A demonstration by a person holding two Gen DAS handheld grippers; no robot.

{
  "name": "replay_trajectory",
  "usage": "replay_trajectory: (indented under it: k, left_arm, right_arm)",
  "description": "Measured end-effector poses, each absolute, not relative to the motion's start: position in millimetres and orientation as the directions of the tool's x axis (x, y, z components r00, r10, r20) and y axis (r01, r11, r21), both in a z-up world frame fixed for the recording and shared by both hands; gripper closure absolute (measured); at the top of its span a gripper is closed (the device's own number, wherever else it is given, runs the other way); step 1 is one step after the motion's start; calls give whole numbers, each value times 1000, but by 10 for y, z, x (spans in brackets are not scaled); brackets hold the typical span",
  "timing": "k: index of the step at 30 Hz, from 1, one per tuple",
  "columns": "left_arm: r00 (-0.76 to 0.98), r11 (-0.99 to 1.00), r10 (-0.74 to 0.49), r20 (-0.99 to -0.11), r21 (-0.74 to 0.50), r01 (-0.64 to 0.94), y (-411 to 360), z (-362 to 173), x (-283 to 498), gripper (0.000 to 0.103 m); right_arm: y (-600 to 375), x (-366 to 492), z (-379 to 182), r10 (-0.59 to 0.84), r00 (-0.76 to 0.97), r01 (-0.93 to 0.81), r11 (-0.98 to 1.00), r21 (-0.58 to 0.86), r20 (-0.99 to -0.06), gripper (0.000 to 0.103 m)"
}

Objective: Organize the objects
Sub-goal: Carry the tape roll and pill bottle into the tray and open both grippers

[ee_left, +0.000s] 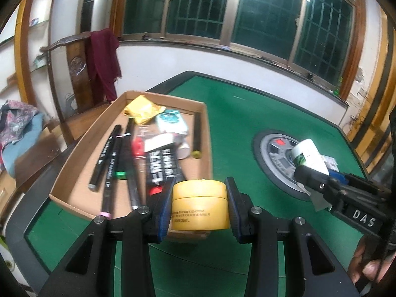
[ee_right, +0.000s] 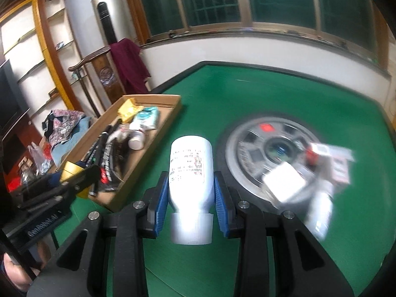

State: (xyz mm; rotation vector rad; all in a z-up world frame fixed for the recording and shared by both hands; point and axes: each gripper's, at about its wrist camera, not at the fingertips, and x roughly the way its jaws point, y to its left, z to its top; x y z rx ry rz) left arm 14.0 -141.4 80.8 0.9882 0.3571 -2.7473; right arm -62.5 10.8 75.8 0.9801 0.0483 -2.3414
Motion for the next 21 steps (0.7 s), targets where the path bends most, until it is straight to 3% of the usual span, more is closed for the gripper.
replay_trajectory:
  k: [21]
  left_arm:
    - [-712,-867,-138,-688,-263,423,-2362,366,-33,68]
  right_arm:
    - [-1278,-1042,604,-544,-417,625,-753,205,-728,71]
